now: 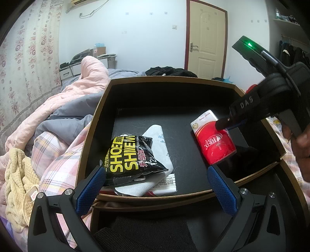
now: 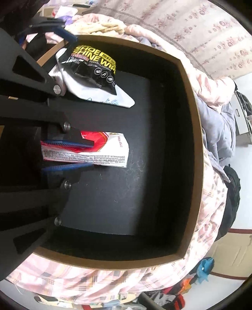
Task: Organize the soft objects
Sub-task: 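Lift the red tissue pack upright with the right tool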
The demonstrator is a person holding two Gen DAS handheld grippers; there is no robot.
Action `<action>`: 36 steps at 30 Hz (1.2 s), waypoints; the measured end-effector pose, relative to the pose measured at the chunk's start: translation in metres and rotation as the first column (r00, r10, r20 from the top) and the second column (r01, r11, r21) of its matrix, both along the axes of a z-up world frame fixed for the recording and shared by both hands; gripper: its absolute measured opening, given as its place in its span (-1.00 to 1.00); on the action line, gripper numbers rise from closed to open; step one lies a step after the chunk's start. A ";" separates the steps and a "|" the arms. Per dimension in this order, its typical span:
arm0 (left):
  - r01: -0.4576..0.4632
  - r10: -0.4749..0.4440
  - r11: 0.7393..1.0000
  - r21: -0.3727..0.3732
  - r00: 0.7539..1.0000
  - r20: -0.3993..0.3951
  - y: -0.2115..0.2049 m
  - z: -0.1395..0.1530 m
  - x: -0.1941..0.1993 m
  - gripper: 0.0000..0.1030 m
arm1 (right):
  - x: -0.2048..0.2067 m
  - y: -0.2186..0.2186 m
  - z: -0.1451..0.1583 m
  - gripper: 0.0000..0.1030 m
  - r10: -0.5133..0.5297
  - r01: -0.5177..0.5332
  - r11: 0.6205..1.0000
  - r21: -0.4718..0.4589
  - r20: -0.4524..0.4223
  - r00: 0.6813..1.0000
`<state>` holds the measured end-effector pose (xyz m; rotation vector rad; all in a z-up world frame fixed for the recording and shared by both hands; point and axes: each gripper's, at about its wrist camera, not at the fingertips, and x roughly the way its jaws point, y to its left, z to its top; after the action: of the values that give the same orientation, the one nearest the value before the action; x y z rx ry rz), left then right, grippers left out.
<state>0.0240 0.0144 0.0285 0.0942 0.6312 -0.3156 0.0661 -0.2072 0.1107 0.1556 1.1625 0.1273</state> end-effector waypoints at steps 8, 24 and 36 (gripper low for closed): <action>0.000 0.000 1.000 0.000 1.000 0.000 0.000 0.000 0.000 1.00 | 0.038 0.026 -0.042 0.25 0.015 -0.020 0.996 -0.093 -0.053 0.999; 0.000 0.000 1.000 0.002 1.000 -0.001 0.002 0.000 0.001 1.00 | 0.021 0.062 -0.047 -0.17 0.013 -0.002 0.982 -0.188 0.060 0.998; 0.000 0.000 1.000 0.002 1.000 0.000 0.002 0.000 0.001 1.00 | -0.028 0.038 0.031 -0.17 0.004 -0.014 1.000 0.028 0.353 0.935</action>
<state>0.0247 0.0161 0.0286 0.0960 0.6319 -0.3152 0.0381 -0.1691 0.1414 0.1469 0.8017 0.1735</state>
